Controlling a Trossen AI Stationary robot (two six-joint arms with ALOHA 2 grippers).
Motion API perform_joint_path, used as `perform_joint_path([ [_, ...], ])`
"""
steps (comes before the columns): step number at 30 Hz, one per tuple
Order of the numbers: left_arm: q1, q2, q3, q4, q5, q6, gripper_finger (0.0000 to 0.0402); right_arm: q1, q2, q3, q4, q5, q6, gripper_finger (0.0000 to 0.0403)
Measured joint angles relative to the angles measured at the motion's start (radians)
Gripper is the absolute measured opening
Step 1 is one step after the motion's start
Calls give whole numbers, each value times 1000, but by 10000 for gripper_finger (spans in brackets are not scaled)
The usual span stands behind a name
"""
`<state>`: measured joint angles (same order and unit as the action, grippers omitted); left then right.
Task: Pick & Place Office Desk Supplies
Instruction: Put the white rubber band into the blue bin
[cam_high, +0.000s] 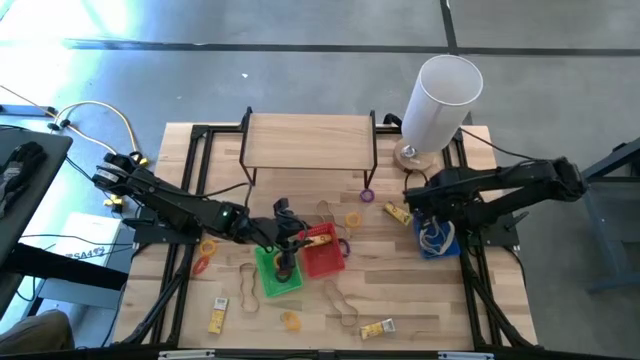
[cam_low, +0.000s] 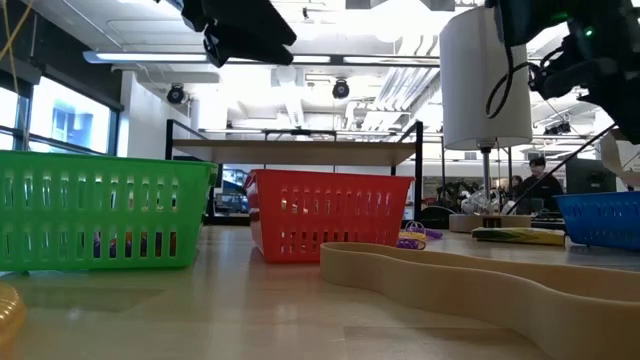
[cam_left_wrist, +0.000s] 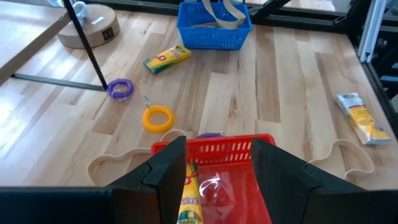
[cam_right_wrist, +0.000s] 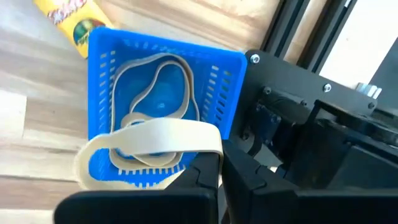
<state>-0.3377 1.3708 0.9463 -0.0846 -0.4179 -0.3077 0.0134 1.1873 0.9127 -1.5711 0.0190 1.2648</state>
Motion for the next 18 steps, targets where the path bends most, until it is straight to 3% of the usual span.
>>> perform_joint_path([
  [18, -34, 0, 0, -32, -1, 11, 174, -96, -1, 0, 0, -1, -74, 3],
])
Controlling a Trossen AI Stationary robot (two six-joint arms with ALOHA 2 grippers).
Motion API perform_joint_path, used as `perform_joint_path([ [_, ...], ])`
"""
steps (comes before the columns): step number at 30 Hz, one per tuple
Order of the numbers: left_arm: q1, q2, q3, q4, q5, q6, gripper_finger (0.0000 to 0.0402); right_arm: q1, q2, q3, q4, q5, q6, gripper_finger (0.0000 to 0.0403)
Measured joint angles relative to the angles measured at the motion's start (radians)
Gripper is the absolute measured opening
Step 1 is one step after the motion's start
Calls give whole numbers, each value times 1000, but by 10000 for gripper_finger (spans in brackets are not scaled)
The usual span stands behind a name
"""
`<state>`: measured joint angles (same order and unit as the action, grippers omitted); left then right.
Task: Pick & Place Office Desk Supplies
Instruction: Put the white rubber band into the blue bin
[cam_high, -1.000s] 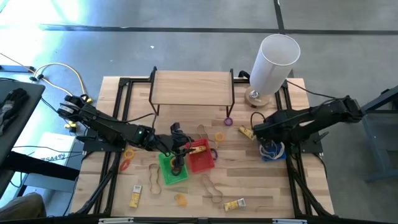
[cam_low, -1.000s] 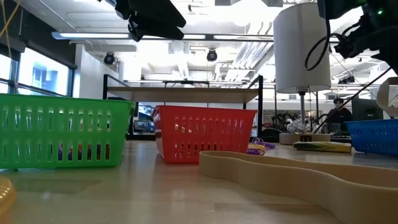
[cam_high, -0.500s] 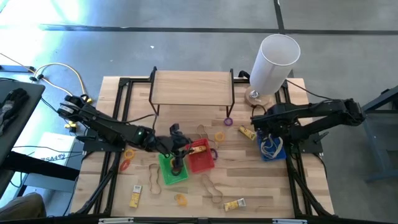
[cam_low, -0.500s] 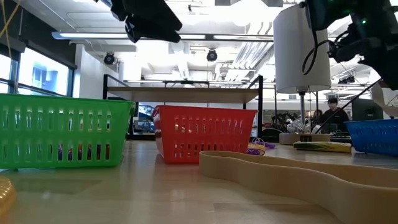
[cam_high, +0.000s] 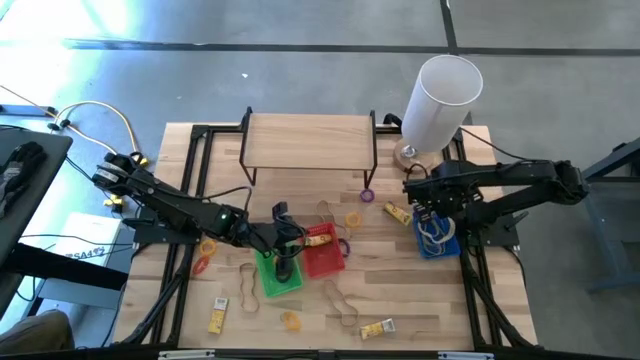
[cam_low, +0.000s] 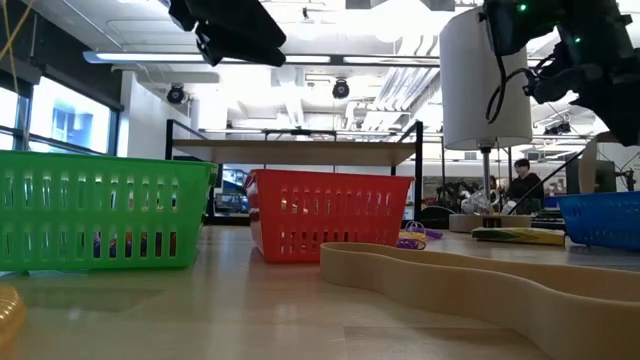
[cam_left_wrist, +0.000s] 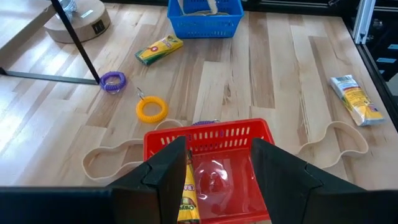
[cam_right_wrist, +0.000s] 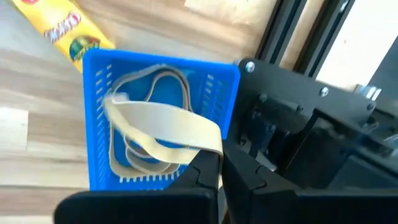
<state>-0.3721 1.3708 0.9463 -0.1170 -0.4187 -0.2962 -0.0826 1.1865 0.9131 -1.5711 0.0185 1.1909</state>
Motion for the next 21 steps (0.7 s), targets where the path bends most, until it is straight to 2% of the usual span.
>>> perform_joint_path([
  [13, 0, 0, 0, -20, 0, 0, 174, 131, 153, 0, 27, -86, 61, 3],
  [21, -16, 0, 0, -20, -3, -8, 174, 142, 250, 0, 127, -76, -66, 3],
])
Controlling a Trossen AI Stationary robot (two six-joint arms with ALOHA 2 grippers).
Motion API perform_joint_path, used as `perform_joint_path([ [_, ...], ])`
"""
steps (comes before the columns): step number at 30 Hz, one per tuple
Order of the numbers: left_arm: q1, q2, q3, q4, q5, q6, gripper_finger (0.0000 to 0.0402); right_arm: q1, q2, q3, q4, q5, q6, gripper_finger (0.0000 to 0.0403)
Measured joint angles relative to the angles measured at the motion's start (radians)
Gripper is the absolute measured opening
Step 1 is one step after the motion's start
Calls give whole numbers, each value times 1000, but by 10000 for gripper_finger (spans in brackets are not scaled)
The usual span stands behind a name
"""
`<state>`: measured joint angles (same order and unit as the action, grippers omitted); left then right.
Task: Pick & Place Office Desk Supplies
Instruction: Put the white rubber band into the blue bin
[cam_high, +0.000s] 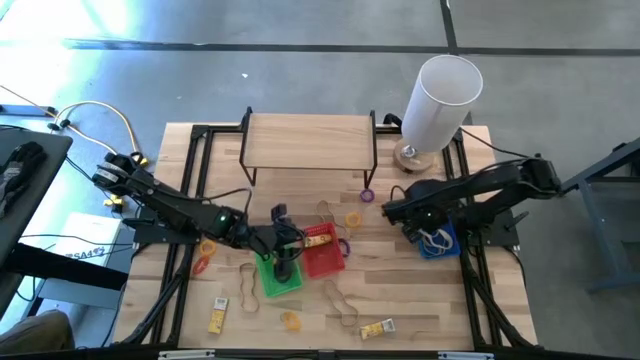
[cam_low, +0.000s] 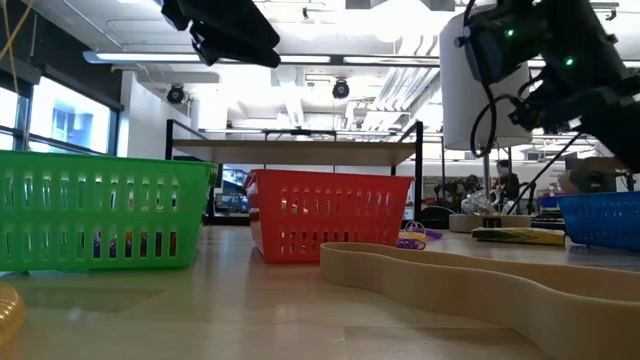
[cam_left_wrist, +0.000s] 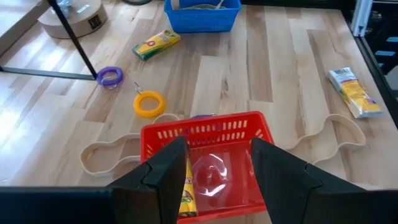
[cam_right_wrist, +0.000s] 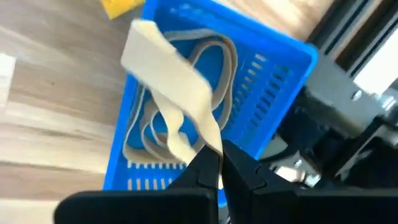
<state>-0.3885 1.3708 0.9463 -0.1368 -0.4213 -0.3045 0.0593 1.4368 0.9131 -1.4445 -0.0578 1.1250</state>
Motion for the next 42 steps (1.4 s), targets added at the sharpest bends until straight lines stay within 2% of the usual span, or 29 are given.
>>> perform_joint_path([
  [5, -18, 0, 0, -1, 0, -1, 174, 0, 24, 0, 5, 26, -19, 3],
  [9, -23, 0, 0, -10, 1, -1, 174, 0, 22, -34, 82, 21, -36, 3],
  [14, -23, 0, 0, -15, 1, -3, 174, 0, 22, -123, 155, -42, -82, 3],
  [21, -19, 0, 0, -16, 2, 1, 174, 0, 22, -179, 253, -59, -81, 3],
  [26, -18, 0, 0, -16, 2, 0, 174, 0, 22, -190, 269, -51, -79, 3],
  [31, -18, 0, 0, -16, 3, -1, 174, 16, 22, -196, 298, -90, -75, 3],
  [42, -18, 0, 0, -16, 3, 1, 174, 26, 22, -195, 259, -99, -74, 3],
])
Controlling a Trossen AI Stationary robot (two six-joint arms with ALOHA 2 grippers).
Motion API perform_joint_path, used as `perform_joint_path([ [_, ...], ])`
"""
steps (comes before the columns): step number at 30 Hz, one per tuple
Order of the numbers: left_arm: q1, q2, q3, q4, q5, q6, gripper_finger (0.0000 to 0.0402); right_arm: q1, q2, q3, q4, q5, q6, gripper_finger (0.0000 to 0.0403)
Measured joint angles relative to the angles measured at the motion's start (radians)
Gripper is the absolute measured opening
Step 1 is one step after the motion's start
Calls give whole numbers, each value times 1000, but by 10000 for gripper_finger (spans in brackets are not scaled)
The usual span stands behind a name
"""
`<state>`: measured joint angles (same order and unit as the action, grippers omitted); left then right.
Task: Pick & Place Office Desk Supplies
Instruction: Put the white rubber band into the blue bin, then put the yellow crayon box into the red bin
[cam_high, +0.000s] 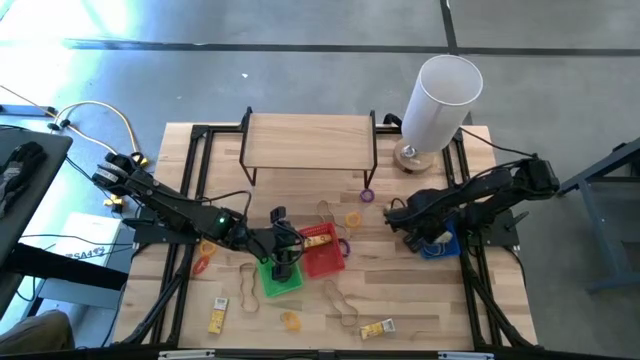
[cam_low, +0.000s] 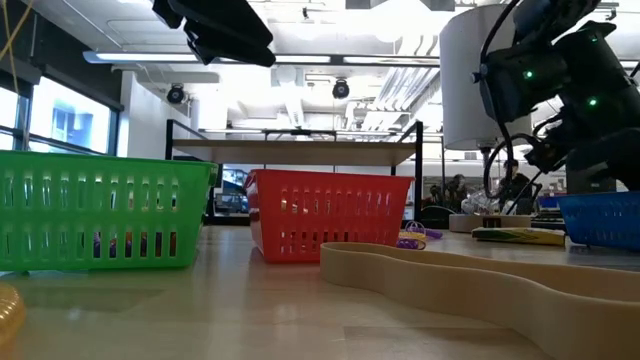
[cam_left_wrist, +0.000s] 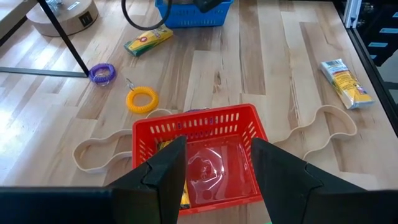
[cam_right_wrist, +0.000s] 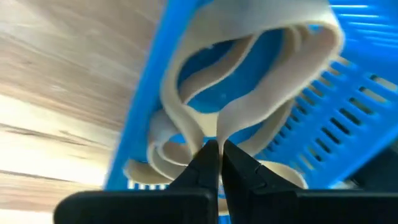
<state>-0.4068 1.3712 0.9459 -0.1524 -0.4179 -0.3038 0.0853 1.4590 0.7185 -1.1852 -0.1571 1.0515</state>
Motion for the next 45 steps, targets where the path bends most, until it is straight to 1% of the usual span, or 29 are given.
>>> perform_joint_path([
  [3, 0, 0, 0, 0, 0, 0, 174, 0, 0, 0, -40, 8, -1, 3],
  [8, 0, 0, 0, 3, 0, 0, 174, 0, -14, 25, -99, 59, -3, 3],
  [14, 0, 0, 0, 3, -3, 0, 174, 0, -53, 84, -89, 74, -28, 3],
  [19, 0, 0, 0, 3, -3, -1, 174, 0, -55, 84, -79, 73, -32, 5],
  [21, 0, 0, 0, 3, -3, -1, 174, 0, -55, 84, -80, 71, -32, 14],
  [23, 0, 0, 0, 3, -3, -1, 174, 1, -55, 84, -79, 70, -32, 32],
  [29, 0, 9, 0, 4, -3, 0, 174, 15, -55, 84, -92, 72, -21, 118],
  [32, 0, 26, -1, 3, -3, 0, 174, 13, -55, 84, -148, 74, -11, 148],
  [35, 6, 40, -1, 2, -2, 0, 174, 13, -55, 86, -227, 64, -9, 162],
  [38, 8, 41, -1, 4, -3, 0, 174, 13, -61, 118, -293, 93, -2, 167],
  [41, 8, 41, -1, 13, -4, 12, 174, 13, -82, 181, -327, 129, 2, 167],
  [45, 8, 41, -1, 16, -4, 19, 174, 26, -122, 284, -320, 177, 16, 163],
])
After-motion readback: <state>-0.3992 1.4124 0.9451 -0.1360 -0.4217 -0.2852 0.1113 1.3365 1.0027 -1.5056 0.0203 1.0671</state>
